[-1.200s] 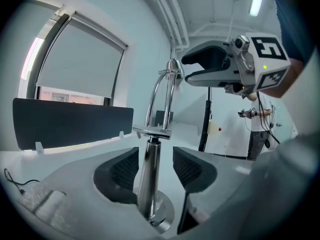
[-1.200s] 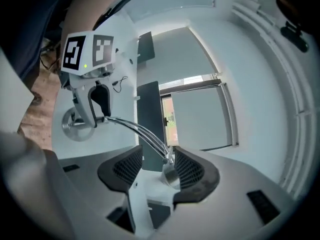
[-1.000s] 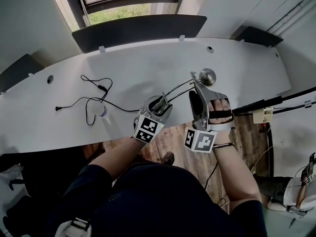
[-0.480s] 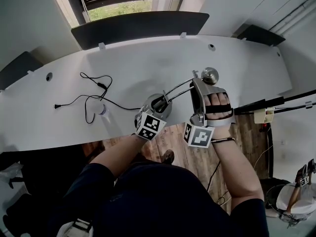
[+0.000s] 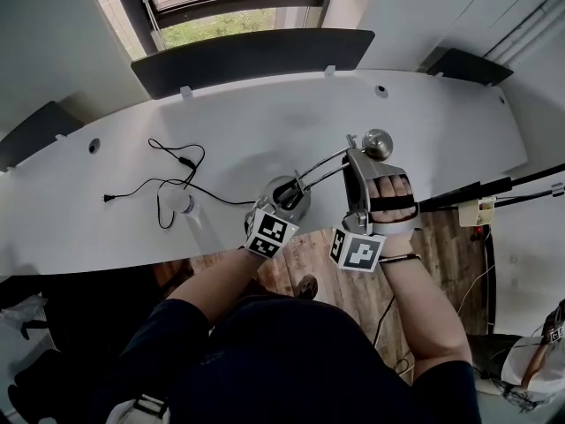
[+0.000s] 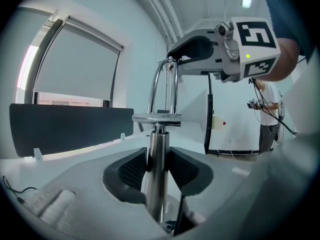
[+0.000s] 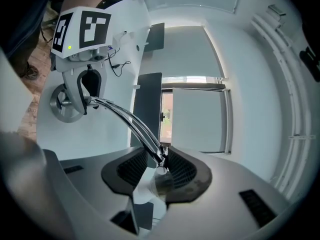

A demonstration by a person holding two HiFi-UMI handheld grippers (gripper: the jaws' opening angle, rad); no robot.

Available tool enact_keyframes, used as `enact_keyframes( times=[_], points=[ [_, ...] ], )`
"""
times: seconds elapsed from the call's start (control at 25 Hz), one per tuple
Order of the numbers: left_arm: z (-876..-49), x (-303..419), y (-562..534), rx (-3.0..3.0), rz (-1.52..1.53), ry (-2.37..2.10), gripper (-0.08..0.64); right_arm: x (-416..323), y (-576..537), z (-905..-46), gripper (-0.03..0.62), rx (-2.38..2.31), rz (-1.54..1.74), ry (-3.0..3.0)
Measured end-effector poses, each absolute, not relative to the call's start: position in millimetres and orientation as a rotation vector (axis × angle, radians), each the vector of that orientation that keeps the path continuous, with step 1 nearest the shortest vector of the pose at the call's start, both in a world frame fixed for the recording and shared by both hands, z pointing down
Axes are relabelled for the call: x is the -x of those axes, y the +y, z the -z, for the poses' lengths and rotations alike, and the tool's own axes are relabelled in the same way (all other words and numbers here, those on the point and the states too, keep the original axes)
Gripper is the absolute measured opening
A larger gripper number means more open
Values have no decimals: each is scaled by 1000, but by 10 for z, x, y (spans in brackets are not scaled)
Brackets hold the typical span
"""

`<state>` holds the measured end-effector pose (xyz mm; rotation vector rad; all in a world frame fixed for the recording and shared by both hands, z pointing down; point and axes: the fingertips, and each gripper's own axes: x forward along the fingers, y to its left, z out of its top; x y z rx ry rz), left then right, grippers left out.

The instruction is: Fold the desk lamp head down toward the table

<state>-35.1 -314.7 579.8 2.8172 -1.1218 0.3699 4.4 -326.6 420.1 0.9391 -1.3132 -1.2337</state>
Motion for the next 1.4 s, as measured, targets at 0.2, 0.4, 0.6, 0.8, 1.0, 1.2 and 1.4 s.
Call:
enact_keyframes(
  times=[0.2,0.4,0.6,0.8,1.0,1.2,1.4],
  points=[
    [-5778,355,-3153,-2817,-356,-1119,132,-67,-3263,-4203,133,-962,1195,-1342],
    [-5786,367,-3148,-2804,-311,-1121,133,-54,-3250,-4202,135,-976,1183,-1361],
    [-5792,398,-3149,-2785,-278,-1135,133,-90,-3272,-4255,137,-993,1127,-1390],
    [-5792,406,-3147,-2780,-262,-1140,133,-239,-3339,-4393,132,-1020,1032,-1418],
    [-5788,411,-3140,-2778,-261,-1140,133,-437,-3401,-4640,126,-1069,853,-1509],
    [-5786,407,-3143,-2778,-266,-1134,133,-605,-3454,-5033,114,-1096,648,-1592],
    [-5787,401,-3142,-2769,-273,-1142,133,-668,-3460,-5444,95,-1116,483,-1670]
  ],
)
